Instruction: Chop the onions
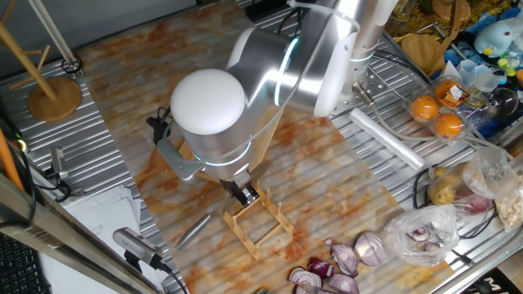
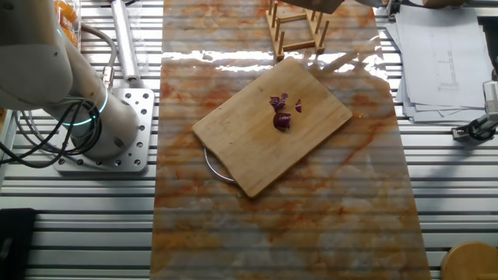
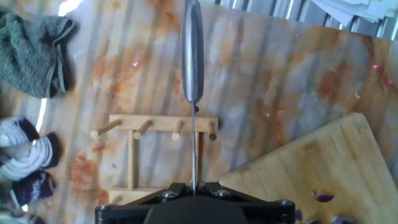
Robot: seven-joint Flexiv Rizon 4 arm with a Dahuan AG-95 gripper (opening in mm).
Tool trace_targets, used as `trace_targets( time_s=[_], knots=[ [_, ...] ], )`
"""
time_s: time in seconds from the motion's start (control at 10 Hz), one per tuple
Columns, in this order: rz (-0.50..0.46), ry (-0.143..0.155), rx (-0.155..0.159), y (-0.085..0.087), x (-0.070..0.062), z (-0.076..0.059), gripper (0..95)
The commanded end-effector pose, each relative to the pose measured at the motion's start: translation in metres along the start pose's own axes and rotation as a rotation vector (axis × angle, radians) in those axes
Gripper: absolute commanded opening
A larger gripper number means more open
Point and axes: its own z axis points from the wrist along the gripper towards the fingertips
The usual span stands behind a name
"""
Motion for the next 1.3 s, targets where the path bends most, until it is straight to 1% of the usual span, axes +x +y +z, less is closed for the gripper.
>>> trace_targets(
  time_s=[0.1,0.3,0.4,0.5,0.6,0.7,0.8,0.9,1.0,1.1,1.2,1.3],
  knots=[
    [0.084,-0.035,0.005,-0.001,0.002,0.0,0.0],
    [0.086,-0.038,0.007,-0.001,0.002,0.0,0.0],
    [0.052,-0.046,0.007,-0.001,0.002,0.0,0.0],
    [0.021,-0.059,0.009,-0.001,0.002,0.0,0.0],
    [0.006,-0.066,0.007,-0.001,0.002,0.0,0.0],
    [-0.015,-0.057,0.004,-0.007,0.004,0.0,0.0],
    [-0.002,-0.033,-0.005,-0.033,0.012,0.003,0.0],
    [-0.01,-0.03,-0.006,-0.047,0.02,0.004,0.0],
    [-0.031,-0.02,0.001,-0.066,0.033,0.004,0.0],
    [-0.044,-0.013,0.005,-0.08,0.043,0.003,0.0],
    [-0.069,-0.011,0.005,-0.099,0.056,0.004,0.0],
    [-0.088,-0.007,0.007,-0.112,0.063,0.008,0.0]
  ],
)
